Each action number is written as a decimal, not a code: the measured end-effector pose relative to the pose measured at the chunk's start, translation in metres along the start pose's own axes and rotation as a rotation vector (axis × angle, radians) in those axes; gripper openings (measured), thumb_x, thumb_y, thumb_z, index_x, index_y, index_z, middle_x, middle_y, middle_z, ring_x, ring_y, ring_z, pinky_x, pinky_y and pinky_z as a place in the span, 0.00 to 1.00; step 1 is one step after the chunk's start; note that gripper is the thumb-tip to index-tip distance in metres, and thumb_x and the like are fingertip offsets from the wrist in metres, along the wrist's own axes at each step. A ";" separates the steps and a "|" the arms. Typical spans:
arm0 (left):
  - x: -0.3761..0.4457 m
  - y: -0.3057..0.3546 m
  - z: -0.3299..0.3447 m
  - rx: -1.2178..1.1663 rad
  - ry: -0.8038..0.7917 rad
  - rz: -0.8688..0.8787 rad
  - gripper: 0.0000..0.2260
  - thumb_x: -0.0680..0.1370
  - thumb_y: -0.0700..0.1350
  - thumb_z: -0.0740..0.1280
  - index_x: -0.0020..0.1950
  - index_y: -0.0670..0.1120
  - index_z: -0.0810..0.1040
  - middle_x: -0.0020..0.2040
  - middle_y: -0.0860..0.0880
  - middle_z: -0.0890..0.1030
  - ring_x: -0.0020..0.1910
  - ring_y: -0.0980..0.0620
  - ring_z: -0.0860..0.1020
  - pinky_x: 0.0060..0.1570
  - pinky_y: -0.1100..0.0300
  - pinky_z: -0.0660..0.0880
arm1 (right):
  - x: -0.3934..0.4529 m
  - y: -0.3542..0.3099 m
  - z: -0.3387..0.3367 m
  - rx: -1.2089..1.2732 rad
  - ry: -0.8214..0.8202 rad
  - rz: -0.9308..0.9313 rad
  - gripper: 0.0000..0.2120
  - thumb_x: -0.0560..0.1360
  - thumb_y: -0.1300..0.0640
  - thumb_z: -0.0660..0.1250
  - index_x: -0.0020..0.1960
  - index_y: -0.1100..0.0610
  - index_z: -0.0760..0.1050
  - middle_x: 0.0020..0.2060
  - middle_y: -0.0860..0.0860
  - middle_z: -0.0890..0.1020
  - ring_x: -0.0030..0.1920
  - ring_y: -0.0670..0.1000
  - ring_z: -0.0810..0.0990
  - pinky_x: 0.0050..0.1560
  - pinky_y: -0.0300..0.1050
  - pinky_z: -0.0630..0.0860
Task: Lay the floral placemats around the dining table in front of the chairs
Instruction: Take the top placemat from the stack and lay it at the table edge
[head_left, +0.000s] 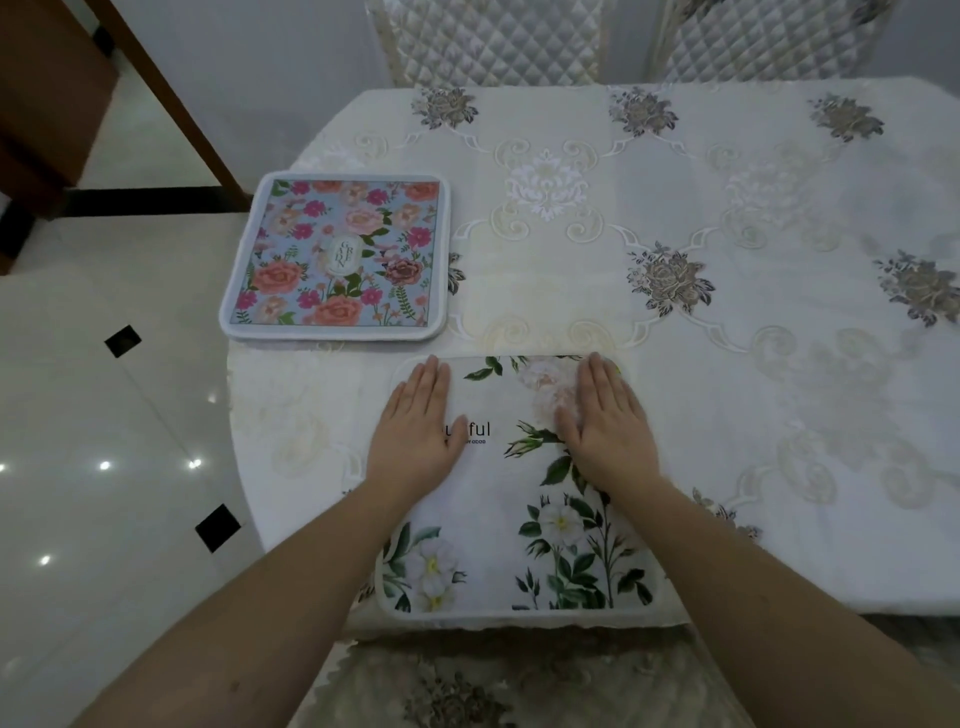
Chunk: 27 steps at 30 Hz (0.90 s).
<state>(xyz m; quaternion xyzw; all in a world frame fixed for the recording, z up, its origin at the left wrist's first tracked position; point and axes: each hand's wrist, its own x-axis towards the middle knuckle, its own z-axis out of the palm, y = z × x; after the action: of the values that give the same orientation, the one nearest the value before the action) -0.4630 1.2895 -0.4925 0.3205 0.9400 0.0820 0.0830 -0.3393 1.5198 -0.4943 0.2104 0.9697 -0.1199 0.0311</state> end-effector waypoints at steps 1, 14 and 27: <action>-0.001 -0.003 -0.002 0.004 -0.008 -0.010 0.32 0.81 0.59 0.46 0.81 0.45 0.45 0.81 0.47 0.46 0.80 0.51 0.45 0.77 0.57 0.40 | -0.002 0.007 -0.002 -0.007 -0.002 0.012 0.34 0.81 0.39 0.39 0.80 0.56 0.41 0.81 0.52 0.45 0.79 0.48 0.42 0.78 0.46 0.40; -0.056 0.067 -0.014 -0.241 0.064 -0.049 0.24 0.85 0.48 0.49 0.80 0.43 0.52 0.81 0.46 0.53 0.80 0.50 0.51 0.76 0.58 0.41 | -0.064 -0.074 0.000 0.191 0.086 0.058 0.26 0.85 0.53 0.48 0.80 0.59 0.49 0.80 0.54 0.52 0.80 0.50 0.49 0.78 0.44 0.41; -0.113 0.034 0.013 0.005 -0.076 0.016 0.28 0.83 0.56 0.47 0.81 0.48 0.47 0.81 0.49 0.47 0.80 0.51 0.47 0.78 0.51 0.47 | -0.117 -0.052 0.015 -0.004 -0.034 -0.032 0.28 0.83 0.41 0.46 0.81 0.48 0.48 0.80 0.50 0.50 0.80 0.50 0.47 0.79 0.52 0.46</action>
<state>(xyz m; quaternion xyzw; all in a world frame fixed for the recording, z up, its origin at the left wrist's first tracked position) -0.3522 1.2476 -0.4862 0.3310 0.9339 0.0682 0.1170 -0.2542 1.4237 -0.4844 0.1929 0.9726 -0.1218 0.0458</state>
